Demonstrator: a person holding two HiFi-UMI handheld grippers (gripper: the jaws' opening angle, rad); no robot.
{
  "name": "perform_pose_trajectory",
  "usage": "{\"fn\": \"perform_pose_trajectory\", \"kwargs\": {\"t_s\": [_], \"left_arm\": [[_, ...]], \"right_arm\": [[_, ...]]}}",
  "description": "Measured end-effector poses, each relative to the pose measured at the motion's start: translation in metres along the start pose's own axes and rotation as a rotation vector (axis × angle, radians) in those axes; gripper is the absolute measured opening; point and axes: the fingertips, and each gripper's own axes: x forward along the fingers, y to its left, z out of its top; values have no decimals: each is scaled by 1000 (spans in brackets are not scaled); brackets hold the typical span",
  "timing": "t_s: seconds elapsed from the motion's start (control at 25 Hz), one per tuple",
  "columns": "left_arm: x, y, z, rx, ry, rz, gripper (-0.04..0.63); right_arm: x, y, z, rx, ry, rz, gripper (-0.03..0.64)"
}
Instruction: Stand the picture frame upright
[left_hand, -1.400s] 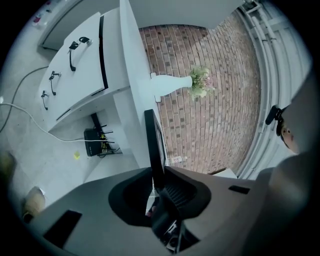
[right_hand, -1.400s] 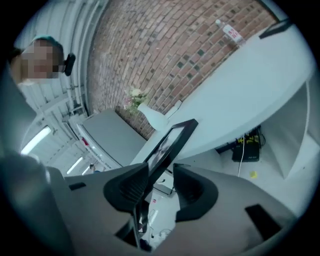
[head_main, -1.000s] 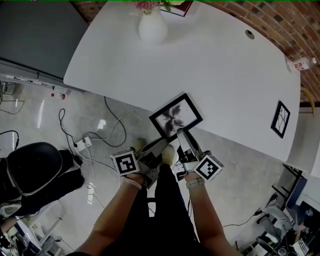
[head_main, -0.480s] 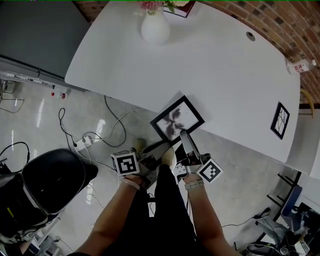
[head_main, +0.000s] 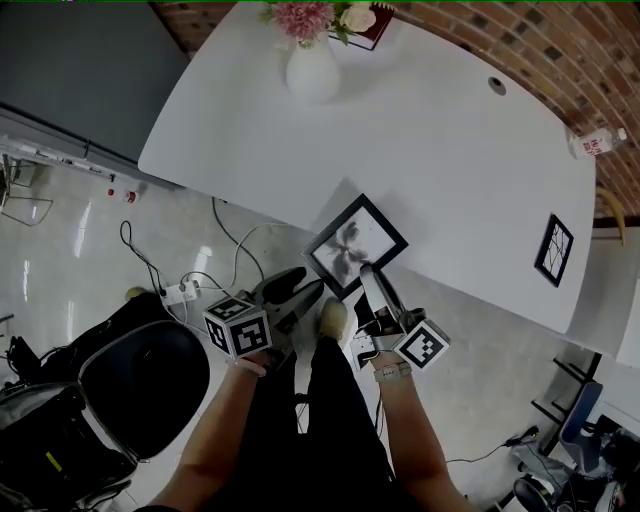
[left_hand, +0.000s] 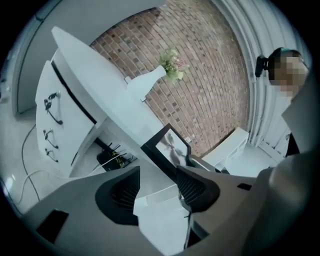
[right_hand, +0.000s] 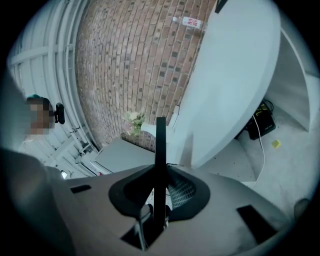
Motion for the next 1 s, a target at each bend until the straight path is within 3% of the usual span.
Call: {"fn": "perform_pose_trajectory", "kwargs": {"t_s": [0.32, 0.52, 0.72, 0.84, 0.92, 1.0], "left_arm": [[-10, -17, 60, 148, -88, 16, 232], [-1, -38, 83, 218, -45, -73, 233], [9, -64, 97, 239, 0, -205, 232], [12, -77, 98, 265, 31, -242, 232], [11, -84, 97, 273, 34, -256, 228], [8, -89, 98, 276, 22, -265, 194]], "right_arm": [[-3, 29, 12, -116, 94, 58, 77], [-4, 53, 15, -189, 178, 127, 77], [-1, 74, 22, -245, 245, 208, 77], [-2, 83, 25, -281, 291, 251, 77], [-8, 80, 25, -294, 326, 232, 77], [-11, 83, 25, -308, 356, 241, 77]]}}
